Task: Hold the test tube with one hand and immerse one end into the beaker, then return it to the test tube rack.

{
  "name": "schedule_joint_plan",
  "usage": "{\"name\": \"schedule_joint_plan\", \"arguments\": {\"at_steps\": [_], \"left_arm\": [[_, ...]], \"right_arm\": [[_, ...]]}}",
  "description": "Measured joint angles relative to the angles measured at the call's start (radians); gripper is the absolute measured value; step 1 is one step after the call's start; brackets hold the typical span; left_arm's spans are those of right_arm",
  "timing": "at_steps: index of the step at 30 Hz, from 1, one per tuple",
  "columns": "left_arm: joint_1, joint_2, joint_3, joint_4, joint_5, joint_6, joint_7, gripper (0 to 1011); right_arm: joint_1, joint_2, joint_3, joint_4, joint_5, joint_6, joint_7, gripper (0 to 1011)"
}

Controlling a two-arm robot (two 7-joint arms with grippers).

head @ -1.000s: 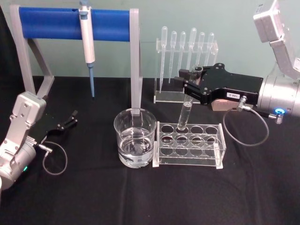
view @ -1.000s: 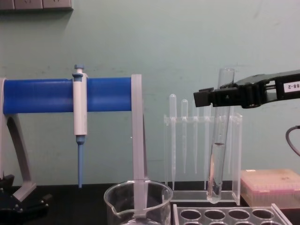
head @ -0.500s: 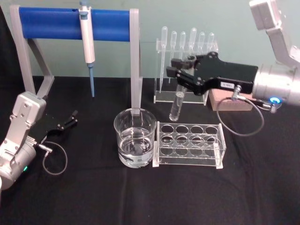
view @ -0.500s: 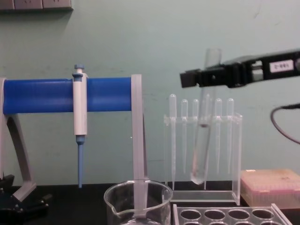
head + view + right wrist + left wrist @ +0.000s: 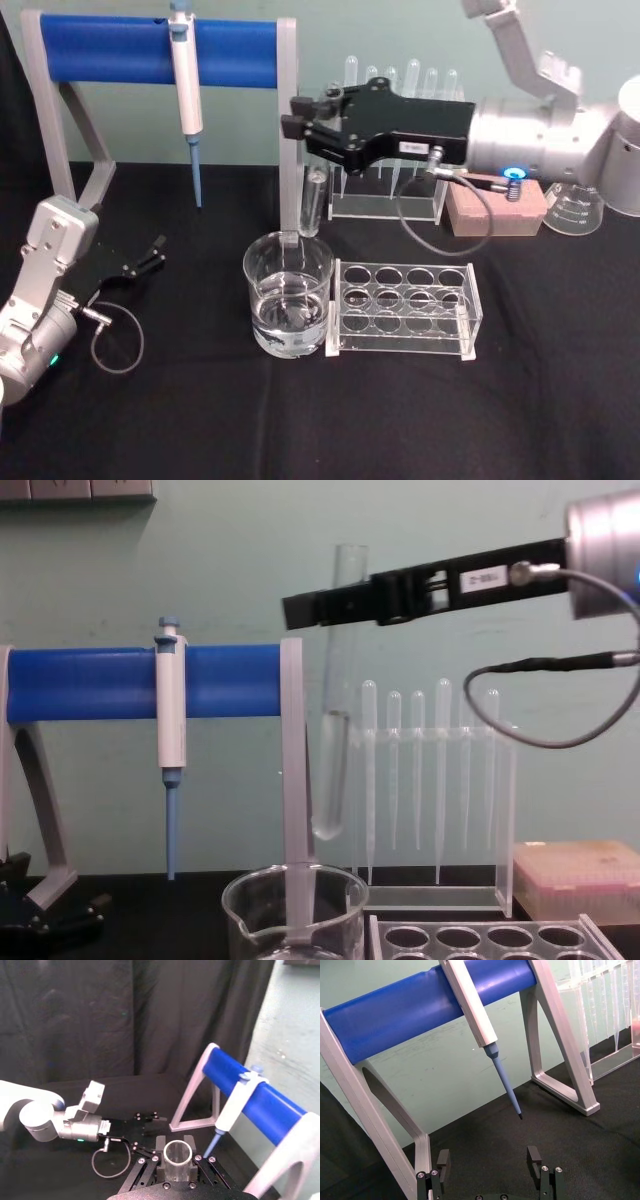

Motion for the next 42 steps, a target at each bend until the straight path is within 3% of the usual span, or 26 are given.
{"name": "schedule_joint_plan", "arguments": {"at_steps": [10, 17, 31, 42], "left_arm": [[0.0, 0.0, 0.0, 0.0, 0.0, 0.0, 0.0, 1000], [0.0, 0.0, 0.0, 0.0, 0.0, 0.0, 0.0, 1000], [0.0, 0.0, 0.0, 0.0, 0.0, 0.0, 0.0, 1000], [0.0, 0.0, 0.0, 0.0, 0.0, 0.0, 0.0, 1000]], "right_arm": [[0.021, -0.035, -0.065, 0.05, -0.015, -0.023, 0.0, 221], [0.0, -0.047, -0.09, 0.081, -0.031, -0.057, -0.007, 221], [-0.068, -0.073, -0.103, 0.148, -0.08, -0.154, -0.013, 221], [-0.1, -0.096, -0.1, 0.191, -0.114, -0.178, -0.01, 221]]}}
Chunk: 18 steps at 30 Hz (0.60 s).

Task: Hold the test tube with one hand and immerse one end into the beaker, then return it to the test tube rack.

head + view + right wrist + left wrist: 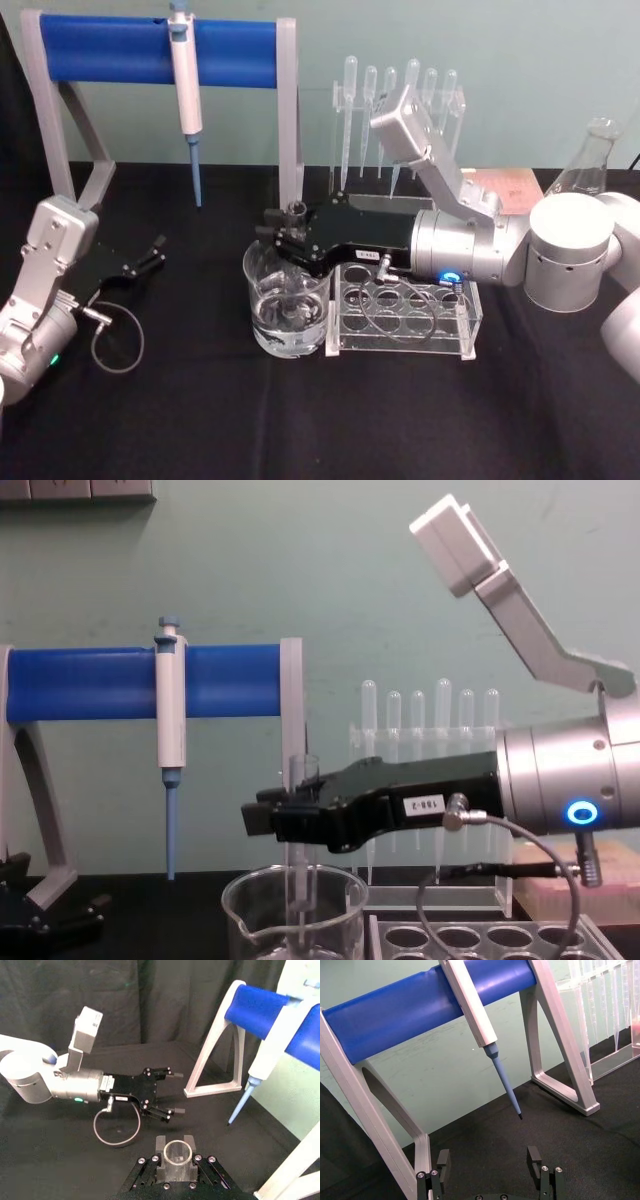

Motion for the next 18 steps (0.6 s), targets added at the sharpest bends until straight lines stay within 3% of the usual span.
{"name": "schedule_joint_plan", "arguments": {"at_steps": [18], "left_arm": [[0.0, 0.0, 0.0, 0.0, 0.0, 0.0, 0.0, 1000]], "right_arm": [[-0.03, -0.009, 0.02, 0.008, -0.035, 0.003, 0.002, 221]]}}
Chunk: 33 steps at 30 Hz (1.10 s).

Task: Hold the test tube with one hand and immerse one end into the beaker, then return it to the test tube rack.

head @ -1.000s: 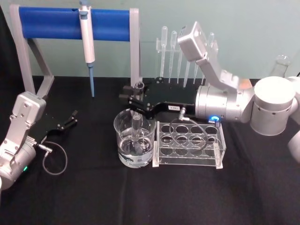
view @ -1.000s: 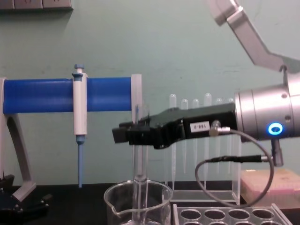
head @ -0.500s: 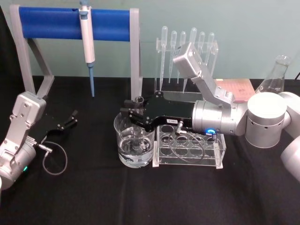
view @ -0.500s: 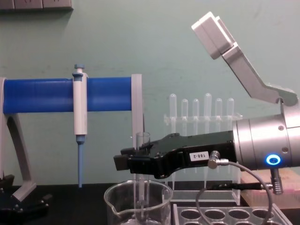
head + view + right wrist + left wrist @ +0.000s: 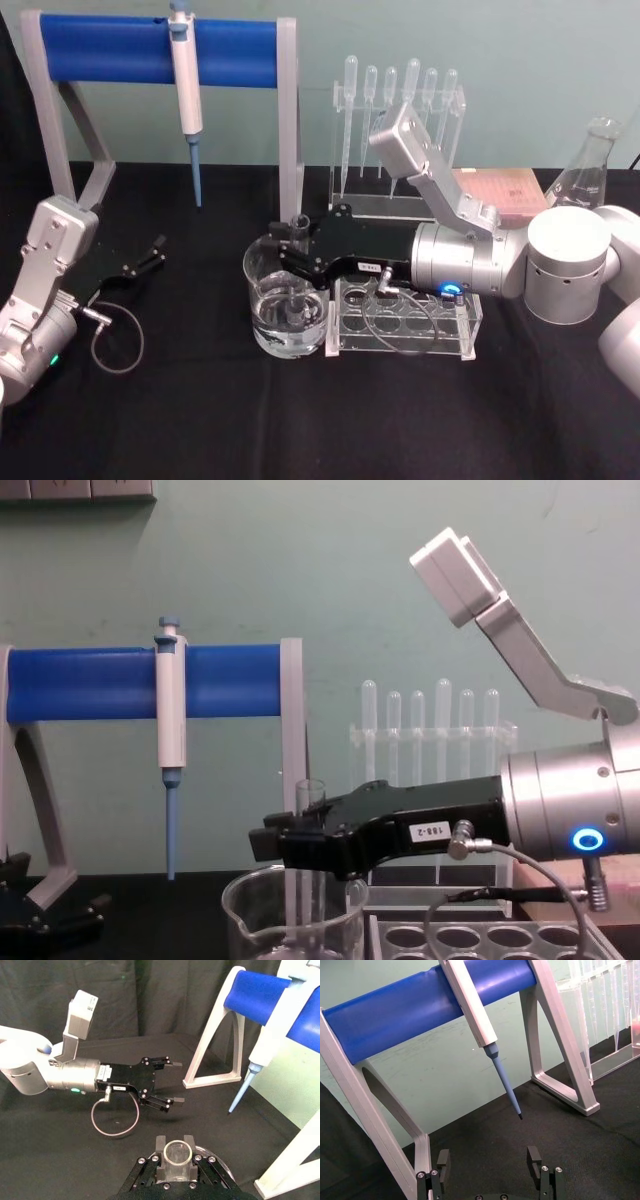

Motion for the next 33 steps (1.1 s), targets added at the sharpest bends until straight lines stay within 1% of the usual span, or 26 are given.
{"name": "schedule_joint_plan", "arguments": {"at_steps": [16, 33], "left_arm": [[0.0, 0.0, 0.0, 0.0, 0.0, 0.0, 0.0, 1000], [0.0, 0.0, 0.0, 0.0, 0.0, 0.0, 0.0, 1000]], "right_arm": [[-0.02, -0.001, 0.016, 0.002, -0.018, -0.002, -0.002, 221], [-0.019, 0.0, 0.015, 0.001, -0.018, -0.002, -0.001, 221]]}}
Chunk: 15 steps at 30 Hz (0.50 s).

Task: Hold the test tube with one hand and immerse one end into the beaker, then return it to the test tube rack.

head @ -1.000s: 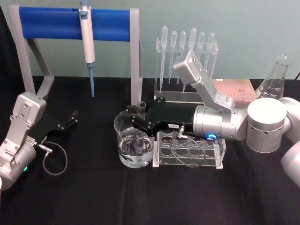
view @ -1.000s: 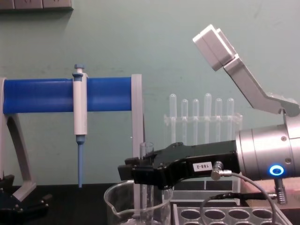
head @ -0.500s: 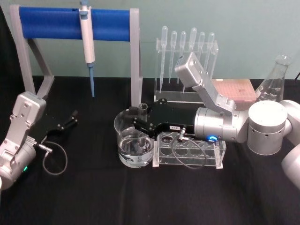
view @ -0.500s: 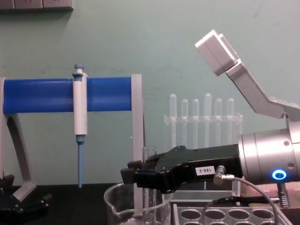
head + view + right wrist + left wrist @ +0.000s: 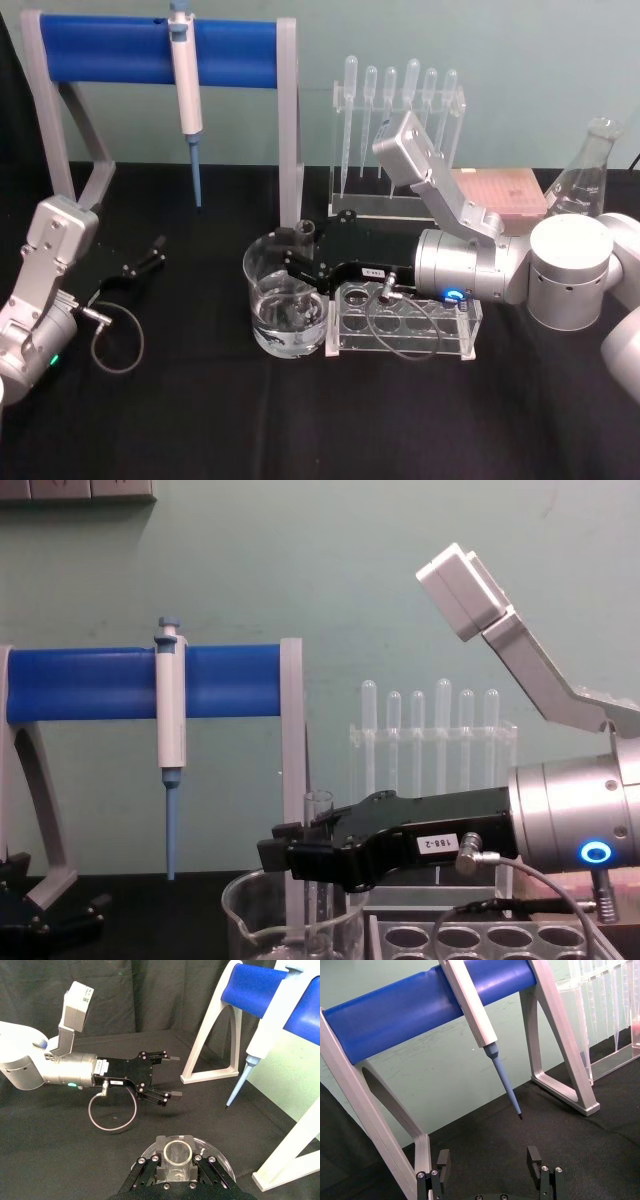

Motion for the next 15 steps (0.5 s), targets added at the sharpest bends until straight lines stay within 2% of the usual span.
{"name": "schedule_joint_plan", "arguments": {"at_steps": [15], "left_arm": [[0.0, 0.0, 0.0, 0.0, 0.0, 0.0, 0.0, 1000]], "right_arm": [[0.001, 0.001, -0.001, -0.001, 0.001, 0.001, 0.0, 221]]}}
